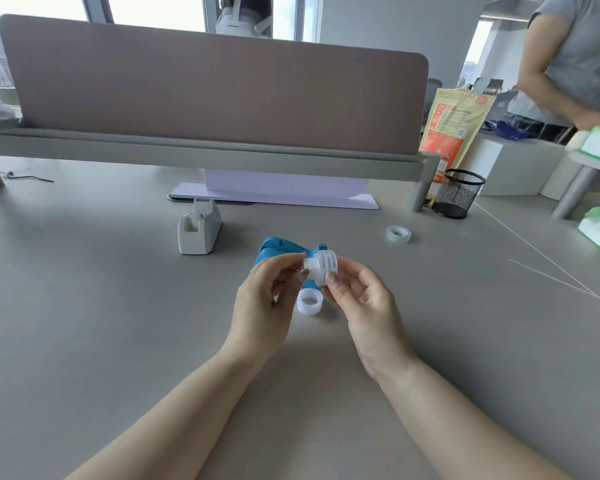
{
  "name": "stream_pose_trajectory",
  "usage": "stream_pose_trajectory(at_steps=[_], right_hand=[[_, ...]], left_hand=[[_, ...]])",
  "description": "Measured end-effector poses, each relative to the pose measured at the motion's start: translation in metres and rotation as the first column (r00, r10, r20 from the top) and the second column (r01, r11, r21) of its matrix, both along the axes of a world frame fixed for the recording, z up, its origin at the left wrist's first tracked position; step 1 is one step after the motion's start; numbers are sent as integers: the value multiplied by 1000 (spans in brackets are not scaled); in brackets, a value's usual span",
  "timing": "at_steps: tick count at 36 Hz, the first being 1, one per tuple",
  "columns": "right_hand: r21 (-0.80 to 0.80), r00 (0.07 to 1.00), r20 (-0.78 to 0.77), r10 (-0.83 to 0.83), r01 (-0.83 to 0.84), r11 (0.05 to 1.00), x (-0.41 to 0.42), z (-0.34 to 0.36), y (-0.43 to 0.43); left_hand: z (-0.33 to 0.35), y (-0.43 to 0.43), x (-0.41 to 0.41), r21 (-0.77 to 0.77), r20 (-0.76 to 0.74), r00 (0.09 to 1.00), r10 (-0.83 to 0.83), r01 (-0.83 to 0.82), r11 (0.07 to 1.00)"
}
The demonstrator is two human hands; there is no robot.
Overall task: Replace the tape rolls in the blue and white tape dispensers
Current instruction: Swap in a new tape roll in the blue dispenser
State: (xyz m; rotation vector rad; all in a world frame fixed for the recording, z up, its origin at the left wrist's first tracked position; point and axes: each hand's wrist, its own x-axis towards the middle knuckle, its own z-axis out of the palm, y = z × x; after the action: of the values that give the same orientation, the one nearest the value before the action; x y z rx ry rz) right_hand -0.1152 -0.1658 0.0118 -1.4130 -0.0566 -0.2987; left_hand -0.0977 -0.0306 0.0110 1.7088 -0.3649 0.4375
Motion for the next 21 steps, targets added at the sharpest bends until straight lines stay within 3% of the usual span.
stream_pose_trajectory(at_steps=[21], right_hand=[[17, 999, 13, 48, -48, 999, 0, -1, -1]], left_hand=[[3, -2, 0, -5, -43, 998, -37, 36, 999]])
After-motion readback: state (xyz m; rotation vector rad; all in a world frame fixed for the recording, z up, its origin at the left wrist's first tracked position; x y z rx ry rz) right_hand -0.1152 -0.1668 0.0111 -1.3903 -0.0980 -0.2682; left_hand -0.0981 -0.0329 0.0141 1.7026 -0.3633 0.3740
